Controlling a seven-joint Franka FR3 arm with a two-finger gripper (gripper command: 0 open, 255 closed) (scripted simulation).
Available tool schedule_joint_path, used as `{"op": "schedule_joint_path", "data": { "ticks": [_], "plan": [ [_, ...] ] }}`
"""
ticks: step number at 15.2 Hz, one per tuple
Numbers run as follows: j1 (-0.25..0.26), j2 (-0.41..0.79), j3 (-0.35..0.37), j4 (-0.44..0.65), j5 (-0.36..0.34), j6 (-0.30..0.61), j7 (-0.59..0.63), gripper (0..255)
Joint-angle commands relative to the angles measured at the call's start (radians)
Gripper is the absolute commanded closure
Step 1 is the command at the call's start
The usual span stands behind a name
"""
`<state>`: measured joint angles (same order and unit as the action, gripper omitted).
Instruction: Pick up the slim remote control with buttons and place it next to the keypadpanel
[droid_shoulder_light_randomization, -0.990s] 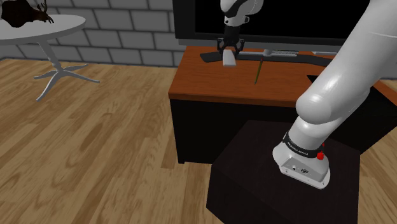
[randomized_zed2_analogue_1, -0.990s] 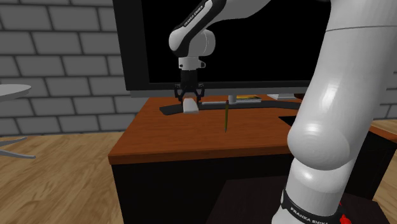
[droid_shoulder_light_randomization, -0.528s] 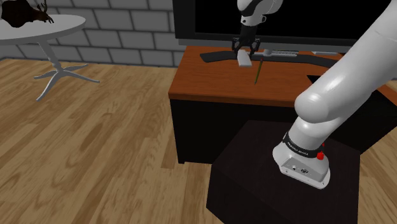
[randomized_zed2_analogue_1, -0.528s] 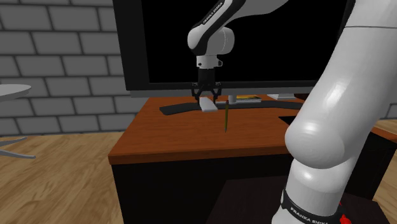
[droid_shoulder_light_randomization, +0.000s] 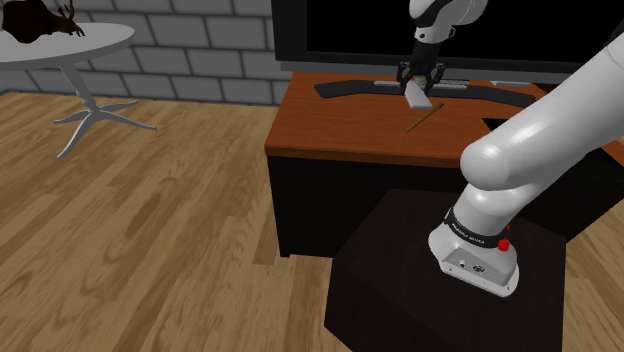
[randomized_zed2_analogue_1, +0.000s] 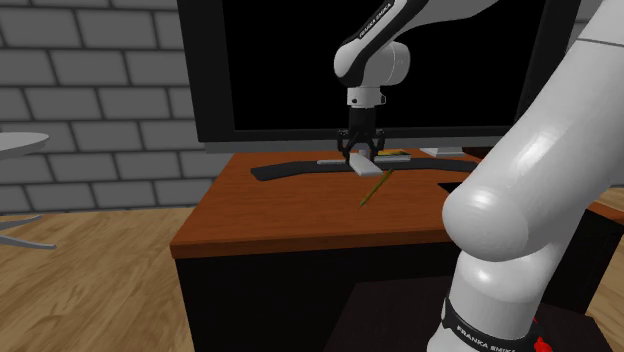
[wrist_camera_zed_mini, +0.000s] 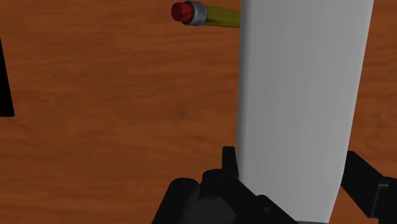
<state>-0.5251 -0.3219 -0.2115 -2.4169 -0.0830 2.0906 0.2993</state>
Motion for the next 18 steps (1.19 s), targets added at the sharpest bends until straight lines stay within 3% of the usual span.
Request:
{"op": "schedule_joint_path", "data": {
  "ticks": [1, 13, 18],
  "plan": [
    [-0.024, -0.031, -0.029, -0.023, -0.018, -0.006, -0.041, 255],
    [-0.176, -0.125, -0.233, -0.071, -0.139, -0.028, -0.316, 255],
    [-0.178, -0.1, -0.25, -0.106, -0.144, 0.032, -0.326, 255]
  ]
}}
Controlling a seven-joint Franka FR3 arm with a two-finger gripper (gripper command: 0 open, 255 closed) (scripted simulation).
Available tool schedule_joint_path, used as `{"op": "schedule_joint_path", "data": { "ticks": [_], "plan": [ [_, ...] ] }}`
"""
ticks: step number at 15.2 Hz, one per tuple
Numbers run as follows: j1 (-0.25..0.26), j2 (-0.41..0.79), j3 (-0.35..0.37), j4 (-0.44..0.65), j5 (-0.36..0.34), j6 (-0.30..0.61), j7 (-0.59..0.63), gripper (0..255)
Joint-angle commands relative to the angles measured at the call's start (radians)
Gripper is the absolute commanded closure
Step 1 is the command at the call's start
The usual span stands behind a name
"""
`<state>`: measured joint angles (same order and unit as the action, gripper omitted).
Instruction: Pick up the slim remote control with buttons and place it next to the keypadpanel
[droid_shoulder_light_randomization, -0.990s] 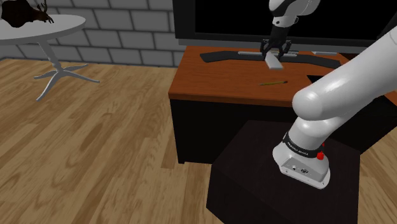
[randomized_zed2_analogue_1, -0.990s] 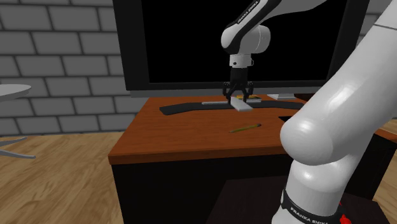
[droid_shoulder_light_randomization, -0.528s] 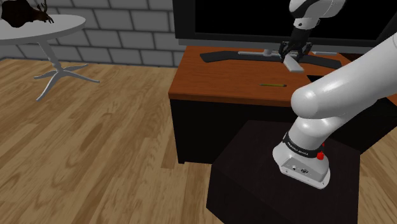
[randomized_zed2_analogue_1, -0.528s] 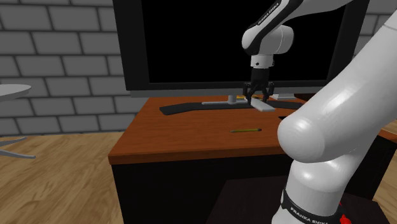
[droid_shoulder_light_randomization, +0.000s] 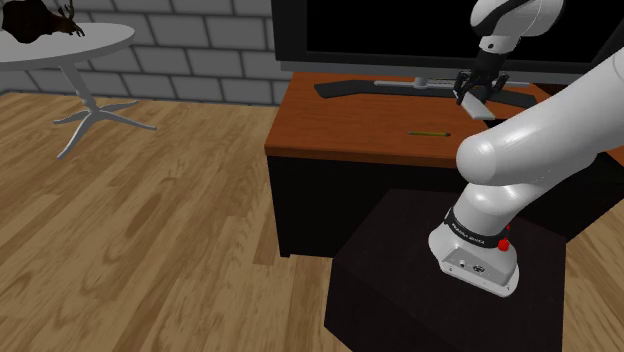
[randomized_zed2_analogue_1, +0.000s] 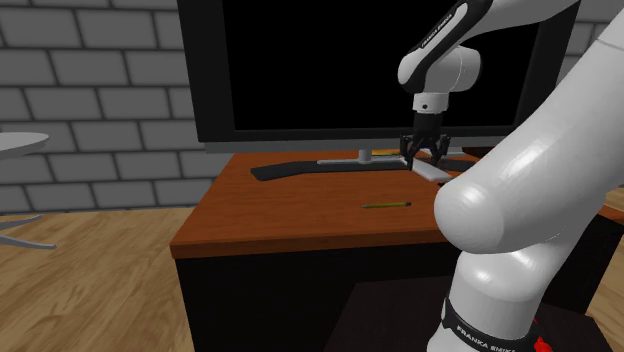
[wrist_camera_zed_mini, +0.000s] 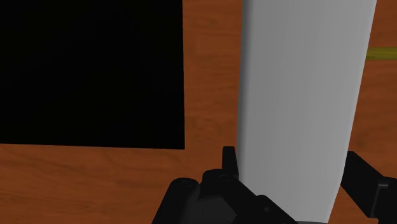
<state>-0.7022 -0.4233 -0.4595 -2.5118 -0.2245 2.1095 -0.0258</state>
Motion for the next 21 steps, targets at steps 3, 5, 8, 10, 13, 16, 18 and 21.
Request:
{"op": "schedule_joint_path", "data": {
  "ticks": [3, 5, 8, 10, 13, 16, 18, 21],
  "plan": [
    [0.0, 0.024, -0.012, -0.036, -0.002, 0.06, -0.003, 255],
    [0.001, 0.04, -0.019, -0.052, -0.001, 0.092, -0.005, 255],
    [0.004, 0.068, -0.029, -0.073, 0.001, 0.14, -0.01, 255],
    [0.006, 0.088, -0.036, -0.087, 0.004, 0.173, -0.013, 255],
    [0.011, 0.119, -0.046, -0.104, 0.01, 0.22, -0.02, 255],
    [0.011, 0.119, -0.046, -0.104, 0.01, 0.22, -0.02, 255],
    [0.011, 0.119, -0.046, -0.104, 0.01, 0.22, -0.02, 255],
    [0.011, 0.119, -0.046, -0.104, 0.01, 0.22, -0.02, 0]
  ]
}}
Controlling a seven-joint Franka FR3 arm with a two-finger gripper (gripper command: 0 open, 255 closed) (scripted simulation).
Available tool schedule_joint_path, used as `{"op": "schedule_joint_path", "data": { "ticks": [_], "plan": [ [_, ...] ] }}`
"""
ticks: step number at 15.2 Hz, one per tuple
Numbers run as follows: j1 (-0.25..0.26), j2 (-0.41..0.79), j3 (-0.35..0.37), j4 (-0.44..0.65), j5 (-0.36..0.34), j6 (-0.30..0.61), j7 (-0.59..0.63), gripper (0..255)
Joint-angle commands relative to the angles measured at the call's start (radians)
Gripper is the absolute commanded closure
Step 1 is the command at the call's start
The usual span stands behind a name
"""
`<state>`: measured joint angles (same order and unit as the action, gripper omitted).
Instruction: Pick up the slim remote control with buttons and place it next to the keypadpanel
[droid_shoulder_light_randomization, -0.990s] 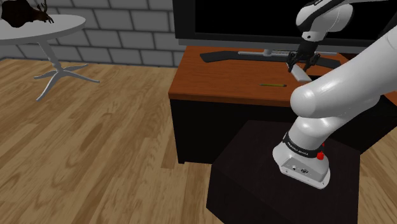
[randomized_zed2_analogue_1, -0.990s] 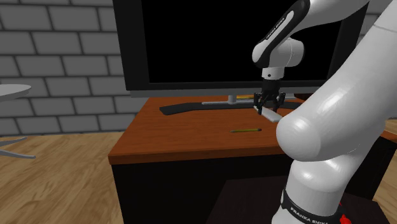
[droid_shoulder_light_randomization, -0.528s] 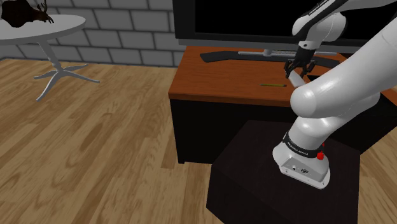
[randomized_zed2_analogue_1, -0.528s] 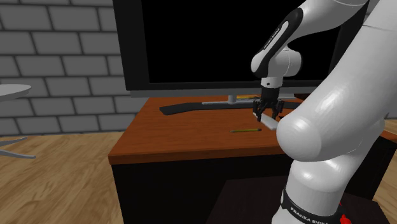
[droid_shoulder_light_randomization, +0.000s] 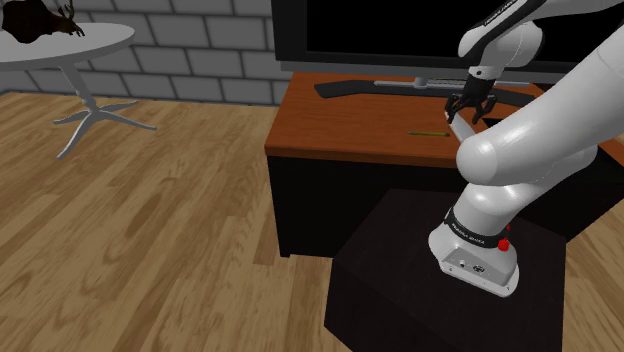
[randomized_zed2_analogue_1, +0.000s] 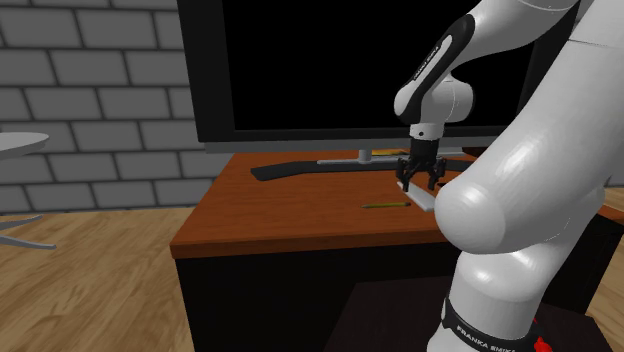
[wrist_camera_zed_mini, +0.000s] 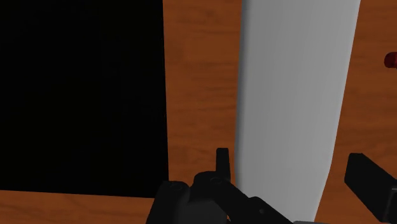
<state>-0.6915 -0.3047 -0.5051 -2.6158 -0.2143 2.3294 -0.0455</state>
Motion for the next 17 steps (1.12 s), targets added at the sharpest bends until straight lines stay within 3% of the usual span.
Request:
{"op": "schedule_joint_path", "data": {
  "ticks": [1, 5, 9, 17],
  "plan": [
    [0.0, 0.0, 0.0, 0.0, 0.0, 0.0, 0.0, 0],
    [0.0, 0.0, 0.0, 0.0, 0.0, 0.0, 0.0, 0],
    [-0.009, -0.091, 0.032, 0.066, -0.012, -0.154, 0.017, 0],
    [-0.009, -0.091, 0.032, 0.066, -0.012, -0.154, 0.017, 0]
  ]
}}
